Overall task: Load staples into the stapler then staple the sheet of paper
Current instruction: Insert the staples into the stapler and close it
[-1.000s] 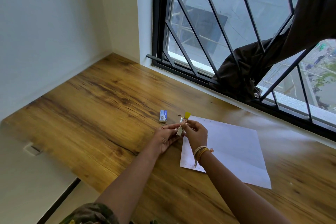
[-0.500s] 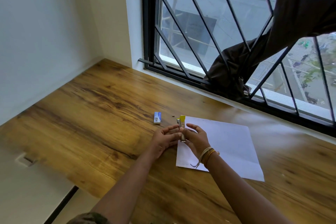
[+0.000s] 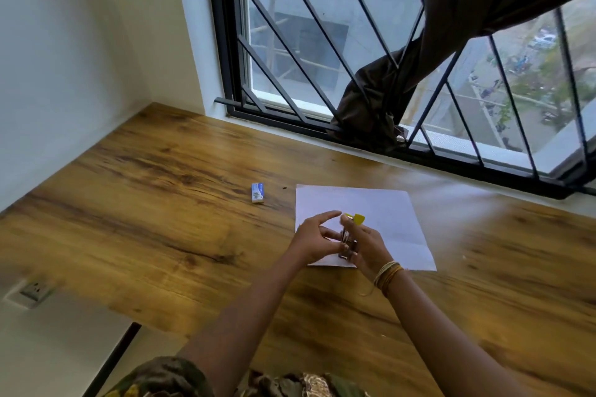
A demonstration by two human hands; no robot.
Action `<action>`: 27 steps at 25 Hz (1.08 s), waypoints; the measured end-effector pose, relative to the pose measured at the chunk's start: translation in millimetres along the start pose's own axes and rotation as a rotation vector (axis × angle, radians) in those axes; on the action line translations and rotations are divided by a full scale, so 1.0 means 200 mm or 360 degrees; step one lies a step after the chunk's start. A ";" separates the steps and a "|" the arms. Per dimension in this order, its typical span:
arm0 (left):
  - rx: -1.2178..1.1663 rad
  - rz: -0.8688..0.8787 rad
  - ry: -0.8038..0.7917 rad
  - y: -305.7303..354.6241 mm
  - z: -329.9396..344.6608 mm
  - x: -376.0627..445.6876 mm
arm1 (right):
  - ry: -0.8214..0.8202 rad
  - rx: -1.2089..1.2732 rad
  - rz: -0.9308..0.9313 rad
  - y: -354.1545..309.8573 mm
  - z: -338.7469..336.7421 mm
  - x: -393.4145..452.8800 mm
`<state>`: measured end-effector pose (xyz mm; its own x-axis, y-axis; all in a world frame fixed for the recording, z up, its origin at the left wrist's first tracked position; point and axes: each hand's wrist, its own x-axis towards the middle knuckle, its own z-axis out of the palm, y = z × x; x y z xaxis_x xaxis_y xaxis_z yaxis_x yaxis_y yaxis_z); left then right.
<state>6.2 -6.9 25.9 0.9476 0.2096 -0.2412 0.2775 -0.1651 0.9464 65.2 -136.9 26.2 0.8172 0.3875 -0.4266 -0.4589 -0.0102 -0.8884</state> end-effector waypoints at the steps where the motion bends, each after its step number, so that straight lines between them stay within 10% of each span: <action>1: 0.0064 0.0039 -0.0029 0.01 0.03 0.00 | 0.0042 0.0006 -0.0025 0.00 -0.03 -0.01; 5: 0.0695 0.0365 0.0065 0.00 0.14 -0.03 | 0.0501 -0.0073 -0.0050 0.00 -0.18 -0.04; 9: 0.1226 0.0500 -0.0033 -0.09 0.21 -0.05 | 0.0956 -0.1010 -0.0143 -0.01 -0.37 -0.03; 16: 0.1646 0.0599 -0.0223 -0.24 0.21 -0.07 | 0.1221 -0.1664 -0.0046 0.04 -0.52 -0.12; 27: 0.1582 0.0612 -0.0256 -0.23 0.20 -0.07 | 0.1138 -0.0470 0.0205 0.00 -0.57 -0.08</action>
<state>-13.7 -40.7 -22.0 0.9884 -0.1403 -0.0589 -0.1073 -0.9172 0.3837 91.4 -248.9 14.4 0.8359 -0.3202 -0.4458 -0.5356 -0.2985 -0.7900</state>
